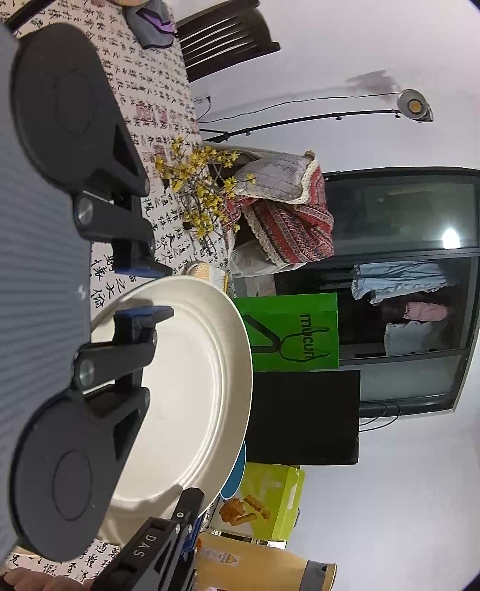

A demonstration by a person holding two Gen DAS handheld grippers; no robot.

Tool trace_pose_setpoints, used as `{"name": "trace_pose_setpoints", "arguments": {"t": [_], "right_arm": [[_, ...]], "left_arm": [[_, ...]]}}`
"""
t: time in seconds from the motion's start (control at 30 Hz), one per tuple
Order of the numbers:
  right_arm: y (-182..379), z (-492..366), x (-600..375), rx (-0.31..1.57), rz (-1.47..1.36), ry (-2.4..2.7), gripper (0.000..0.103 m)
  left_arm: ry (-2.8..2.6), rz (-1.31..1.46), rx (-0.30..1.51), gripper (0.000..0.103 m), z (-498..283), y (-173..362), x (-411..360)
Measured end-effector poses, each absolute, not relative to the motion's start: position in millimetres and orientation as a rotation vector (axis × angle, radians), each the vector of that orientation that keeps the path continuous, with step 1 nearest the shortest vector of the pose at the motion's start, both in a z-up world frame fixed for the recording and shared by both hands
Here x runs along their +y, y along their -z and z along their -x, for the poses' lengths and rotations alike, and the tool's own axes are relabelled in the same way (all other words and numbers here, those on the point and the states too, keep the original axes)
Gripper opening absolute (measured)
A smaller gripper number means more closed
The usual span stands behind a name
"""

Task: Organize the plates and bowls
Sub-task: 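Carry the tilted cream plate toward the blue bowls with both grippers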

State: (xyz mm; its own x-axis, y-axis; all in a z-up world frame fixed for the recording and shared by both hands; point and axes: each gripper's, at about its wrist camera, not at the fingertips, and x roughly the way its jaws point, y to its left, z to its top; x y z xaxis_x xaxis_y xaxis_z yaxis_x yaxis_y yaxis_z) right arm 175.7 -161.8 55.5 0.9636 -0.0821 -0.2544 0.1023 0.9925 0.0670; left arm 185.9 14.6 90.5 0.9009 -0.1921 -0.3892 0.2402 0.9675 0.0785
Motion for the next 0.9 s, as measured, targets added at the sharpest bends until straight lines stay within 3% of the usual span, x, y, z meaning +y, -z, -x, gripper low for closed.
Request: {"name": "trace_pose_setpoints", "arguments": {"t": [0.9], "right_arm": [[-49.8,-136.3,-191.7,0.236,-0.148,0.091,0.012]], "left_arm": [[0.227,-0.132,0.431,0.017,-147.4,-80.9,-9.6]]}}
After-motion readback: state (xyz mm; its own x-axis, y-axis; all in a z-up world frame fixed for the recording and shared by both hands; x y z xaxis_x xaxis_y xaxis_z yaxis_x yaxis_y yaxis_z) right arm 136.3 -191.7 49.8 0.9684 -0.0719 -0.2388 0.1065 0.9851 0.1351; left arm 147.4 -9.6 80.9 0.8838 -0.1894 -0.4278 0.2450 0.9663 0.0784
